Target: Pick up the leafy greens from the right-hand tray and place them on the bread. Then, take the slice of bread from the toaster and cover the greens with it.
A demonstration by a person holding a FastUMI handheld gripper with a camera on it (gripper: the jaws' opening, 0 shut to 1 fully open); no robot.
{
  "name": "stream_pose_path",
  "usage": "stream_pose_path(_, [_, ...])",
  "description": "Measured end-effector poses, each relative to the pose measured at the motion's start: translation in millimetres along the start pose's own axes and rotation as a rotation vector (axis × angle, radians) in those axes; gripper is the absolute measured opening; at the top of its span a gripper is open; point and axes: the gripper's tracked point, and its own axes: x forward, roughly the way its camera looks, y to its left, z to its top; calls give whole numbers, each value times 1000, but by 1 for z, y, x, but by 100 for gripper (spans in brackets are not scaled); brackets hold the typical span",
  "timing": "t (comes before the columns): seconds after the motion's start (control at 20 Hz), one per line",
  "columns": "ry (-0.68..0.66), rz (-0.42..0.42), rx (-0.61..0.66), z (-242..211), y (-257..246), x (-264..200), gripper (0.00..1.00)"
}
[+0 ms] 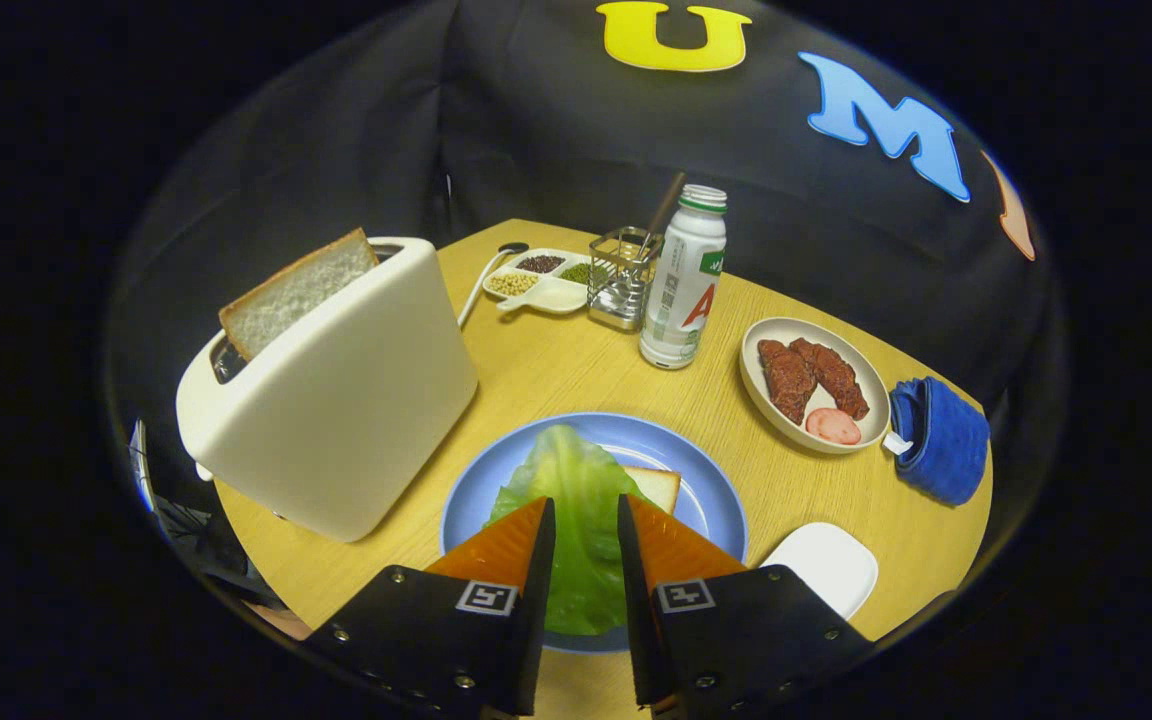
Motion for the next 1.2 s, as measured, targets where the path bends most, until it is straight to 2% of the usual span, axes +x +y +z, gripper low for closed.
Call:
stream_pose_path(0.2, [-200, 15, 21, 16, 27, -35, 36])
stream_pose_path(0.4, [-425, 121, 80, 26, 82, -67, 36])
stream_pose_path(0.65, [-516, 131, 51, 38, 118, -79, 37])
stream_pose_path(1.0, [-627, 95, -15, 65, 160, -84, 36])
stream_pose_path(1.2, [-646, 39, -56, 80, 180, -71, 36])
